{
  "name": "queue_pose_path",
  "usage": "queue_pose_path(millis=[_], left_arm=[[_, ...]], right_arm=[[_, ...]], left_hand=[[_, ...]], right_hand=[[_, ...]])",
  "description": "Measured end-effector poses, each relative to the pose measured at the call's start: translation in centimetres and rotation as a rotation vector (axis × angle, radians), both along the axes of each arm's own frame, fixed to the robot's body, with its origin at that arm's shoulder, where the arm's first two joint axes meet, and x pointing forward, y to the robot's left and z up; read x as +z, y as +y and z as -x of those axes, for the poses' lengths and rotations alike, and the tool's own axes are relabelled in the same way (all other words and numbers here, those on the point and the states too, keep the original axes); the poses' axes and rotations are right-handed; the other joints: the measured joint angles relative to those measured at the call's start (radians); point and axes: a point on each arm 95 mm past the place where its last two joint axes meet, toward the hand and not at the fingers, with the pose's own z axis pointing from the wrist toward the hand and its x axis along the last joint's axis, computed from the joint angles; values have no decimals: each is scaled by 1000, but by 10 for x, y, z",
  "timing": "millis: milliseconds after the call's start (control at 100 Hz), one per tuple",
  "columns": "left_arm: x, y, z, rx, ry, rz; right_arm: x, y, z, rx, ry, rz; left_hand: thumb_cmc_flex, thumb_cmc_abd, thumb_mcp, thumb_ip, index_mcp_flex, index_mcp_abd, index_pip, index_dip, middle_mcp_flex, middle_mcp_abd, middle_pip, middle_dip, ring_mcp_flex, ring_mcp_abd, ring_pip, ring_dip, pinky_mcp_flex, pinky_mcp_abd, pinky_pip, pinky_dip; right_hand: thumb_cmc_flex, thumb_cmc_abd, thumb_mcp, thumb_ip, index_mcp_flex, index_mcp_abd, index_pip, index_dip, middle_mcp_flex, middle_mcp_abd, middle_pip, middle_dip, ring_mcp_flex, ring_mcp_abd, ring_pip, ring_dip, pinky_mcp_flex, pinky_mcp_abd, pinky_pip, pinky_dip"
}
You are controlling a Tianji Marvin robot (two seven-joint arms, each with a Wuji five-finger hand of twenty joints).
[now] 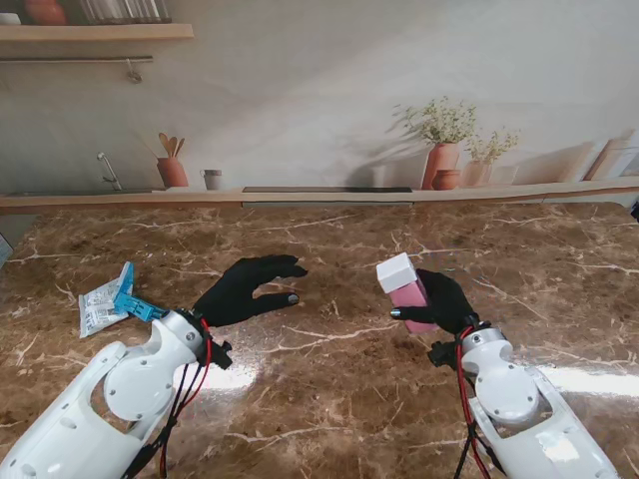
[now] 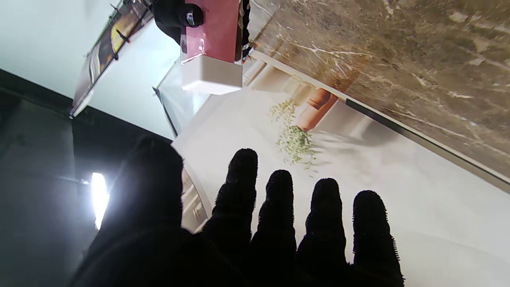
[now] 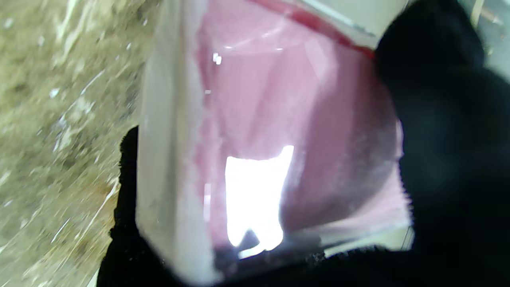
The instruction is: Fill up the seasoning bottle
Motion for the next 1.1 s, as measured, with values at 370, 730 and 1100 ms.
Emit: queue_pose_path(millis=[370,730,1100], left_arm=[[41,-16,-19,-158,-67,-195],[61,-38,-25,-333,2,-407],[59,-46,-34,-346,-42,-458]], right_arm=[[1,52,12,148,-64,41],[8,86,15,277,-118,82],[19,100,17,321,-164,59]], left_hand=[[-72,-391,734,-20,-220,-107,-22,-54,-174,-43,40,19,-35,0,1,50,-15,1,-8,103],[-18,-409,866,-25,-401,-152,-191,-76,-316,-57,-140,68,-132,-2,-1,68,-25,1,-142,173],[-13,-478,839,-50,-283,-75,146,206,-128,-89,53,141,70,-11,59,145,36,-25,7,225]], right_hand=[[-3,14,-67,0,45,74,-28,192,138,-9,-83,-278,168,23,-9,-171,247,-13,337,29],[-3,14,-68,0,48,87,-28,214,146,0,-81,-277,168,29,20,-171,248,-14,372,29],[-3,20,-74,0,48,95,-28,216,147,0,-81,-276,168,30,31,-170,244,-22,391,30]])
